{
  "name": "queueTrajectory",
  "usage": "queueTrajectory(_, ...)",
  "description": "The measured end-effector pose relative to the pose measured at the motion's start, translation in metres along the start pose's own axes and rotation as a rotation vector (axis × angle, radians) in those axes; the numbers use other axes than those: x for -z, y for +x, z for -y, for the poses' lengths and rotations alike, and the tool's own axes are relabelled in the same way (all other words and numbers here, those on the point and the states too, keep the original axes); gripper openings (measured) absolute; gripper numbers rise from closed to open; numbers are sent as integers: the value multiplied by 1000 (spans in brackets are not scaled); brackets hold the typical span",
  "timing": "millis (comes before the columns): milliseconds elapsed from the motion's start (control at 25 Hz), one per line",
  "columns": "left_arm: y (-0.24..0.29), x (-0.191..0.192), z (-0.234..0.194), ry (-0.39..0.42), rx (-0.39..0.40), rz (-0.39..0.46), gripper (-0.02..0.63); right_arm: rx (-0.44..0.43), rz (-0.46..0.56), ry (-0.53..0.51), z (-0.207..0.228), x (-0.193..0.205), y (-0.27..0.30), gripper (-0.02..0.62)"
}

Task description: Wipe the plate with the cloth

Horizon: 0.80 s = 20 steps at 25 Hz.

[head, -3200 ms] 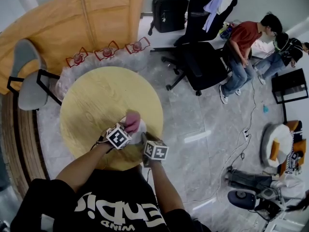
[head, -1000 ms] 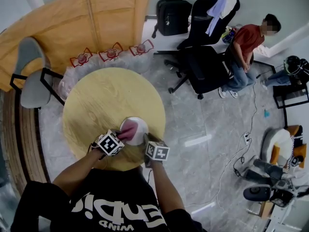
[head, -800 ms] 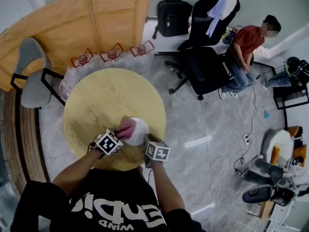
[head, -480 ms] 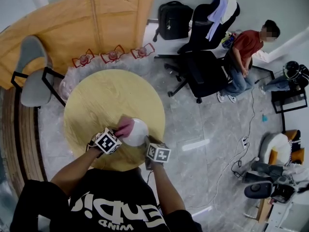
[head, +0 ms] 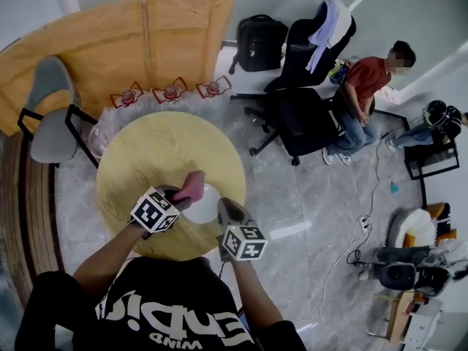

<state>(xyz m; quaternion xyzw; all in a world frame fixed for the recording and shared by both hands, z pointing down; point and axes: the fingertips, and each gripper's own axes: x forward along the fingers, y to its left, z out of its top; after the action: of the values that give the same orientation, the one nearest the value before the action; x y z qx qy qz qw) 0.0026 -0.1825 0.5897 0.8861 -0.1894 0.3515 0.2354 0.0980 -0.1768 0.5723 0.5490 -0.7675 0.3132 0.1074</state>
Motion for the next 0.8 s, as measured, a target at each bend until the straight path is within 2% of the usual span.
queueTrajectory(240, -57, -63, 27, 8, -10, 248, 52, -52, 205, -134, -53, -69, -50, 37)
queueTrajectory(400, -95, -85, 47, 83, -58, 430, 52, -34, 310, -215, -76, -89, -84, 31)
queueTrajectory(600, -134, -98, 66, 196, -172, 681, 52, -8, 402, -267, -94, -99, -110, 25)
queueTrajectory(680, -142, -100, 76, 216, -196, 728, 52, 0, 428, -267, -96, -97, -115, 23)
queueTrajectory(800, -147, -104, 88, 192, -192, 746, 52, 12, 444, -267, -98, -96, -120, 23)
